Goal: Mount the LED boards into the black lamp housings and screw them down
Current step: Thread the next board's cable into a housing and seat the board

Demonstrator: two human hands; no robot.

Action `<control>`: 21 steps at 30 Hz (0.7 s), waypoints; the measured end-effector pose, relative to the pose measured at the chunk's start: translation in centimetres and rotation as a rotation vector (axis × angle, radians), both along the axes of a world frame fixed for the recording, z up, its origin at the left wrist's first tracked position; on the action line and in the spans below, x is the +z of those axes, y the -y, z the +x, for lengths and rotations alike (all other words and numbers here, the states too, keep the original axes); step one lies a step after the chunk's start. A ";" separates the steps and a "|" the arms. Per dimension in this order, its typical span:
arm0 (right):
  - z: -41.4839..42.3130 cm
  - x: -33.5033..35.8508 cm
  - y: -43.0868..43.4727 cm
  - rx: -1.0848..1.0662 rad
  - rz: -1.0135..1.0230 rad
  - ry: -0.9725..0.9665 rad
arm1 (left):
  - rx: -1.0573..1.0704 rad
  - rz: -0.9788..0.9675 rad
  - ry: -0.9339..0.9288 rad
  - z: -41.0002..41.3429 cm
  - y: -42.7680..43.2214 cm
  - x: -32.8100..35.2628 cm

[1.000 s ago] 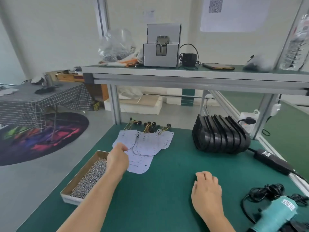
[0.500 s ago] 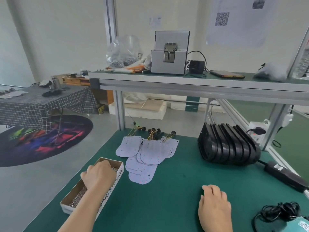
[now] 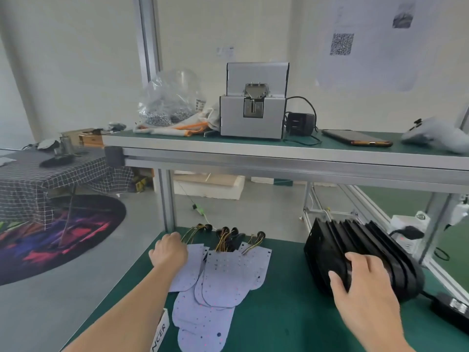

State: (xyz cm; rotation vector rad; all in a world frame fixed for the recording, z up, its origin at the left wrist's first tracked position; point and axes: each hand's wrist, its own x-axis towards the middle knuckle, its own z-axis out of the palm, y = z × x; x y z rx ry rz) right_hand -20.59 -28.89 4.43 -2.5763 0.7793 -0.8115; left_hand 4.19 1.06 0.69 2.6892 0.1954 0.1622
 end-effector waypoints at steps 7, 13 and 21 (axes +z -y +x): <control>3.8 1.4 1.8 -0.067 -0.216 -0.277 | 0.038 -0.060 -0.087 6.8 1.8 -0.4; 4.8 2.4 1.5 -0.088 -0.340 -0.403 | 0.061 -0.023 -0.199 8.9 1.5 -2.2; 5.3 2.4 3.2 -0.065 -0.331 -0.375 | -0.055 -0.398 0.117 7.8 0.9 -1.9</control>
